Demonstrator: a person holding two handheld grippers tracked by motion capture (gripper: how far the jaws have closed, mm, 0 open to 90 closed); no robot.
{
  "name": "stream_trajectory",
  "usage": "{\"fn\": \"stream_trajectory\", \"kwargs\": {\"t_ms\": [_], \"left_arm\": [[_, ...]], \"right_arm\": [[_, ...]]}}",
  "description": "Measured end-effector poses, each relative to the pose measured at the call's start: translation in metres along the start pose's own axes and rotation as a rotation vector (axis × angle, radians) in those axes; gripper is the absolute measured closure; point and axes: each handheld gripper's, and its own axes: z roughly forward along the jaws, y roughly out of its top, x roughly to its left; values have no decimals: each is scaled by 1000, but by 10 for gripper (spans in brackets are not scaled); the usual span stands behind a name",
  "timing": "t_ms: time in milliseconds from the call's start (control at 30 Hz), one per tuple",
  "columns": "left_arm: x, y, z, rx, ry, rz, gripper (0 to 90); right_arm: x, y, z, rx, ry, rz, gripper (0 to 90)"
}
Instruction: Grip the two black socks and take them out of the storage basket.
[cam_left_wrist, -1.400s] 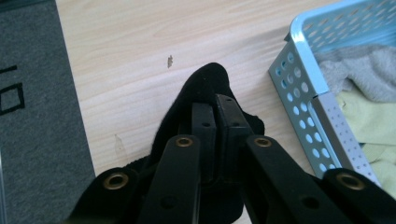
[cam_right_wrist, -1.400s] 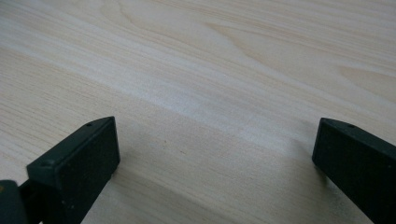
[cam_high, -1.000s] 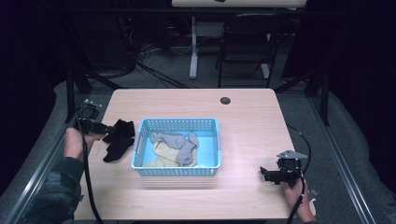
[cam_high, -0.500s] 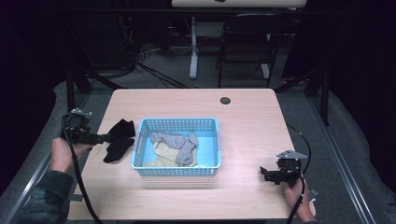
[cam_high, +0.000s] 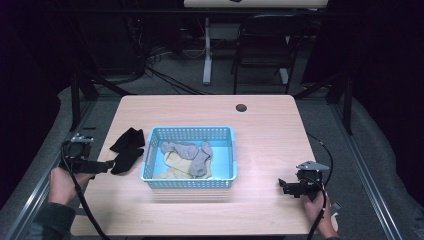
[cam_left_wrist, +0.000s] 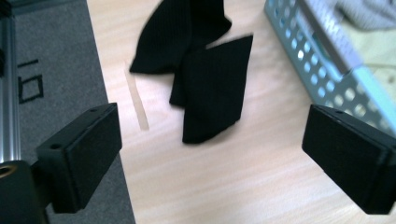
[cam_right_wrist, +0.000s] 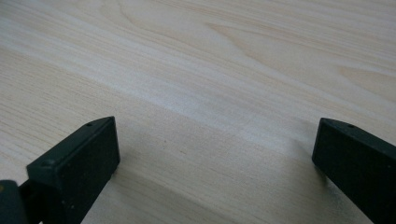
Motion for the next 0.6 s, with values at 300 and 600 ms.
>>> {"fn": "stream_trajectory", "kwargs": {"t_ms": [300, 600], "left_arm": [[4, -26, 18, 37, -12, -33, 3], [7, -51, 50, 65, -25, -51, 0]], "right_arm": [[0, 0, 0, 0, 0, 0, 0], [0, 0, 0, 0, 0, 0, 0]]}}
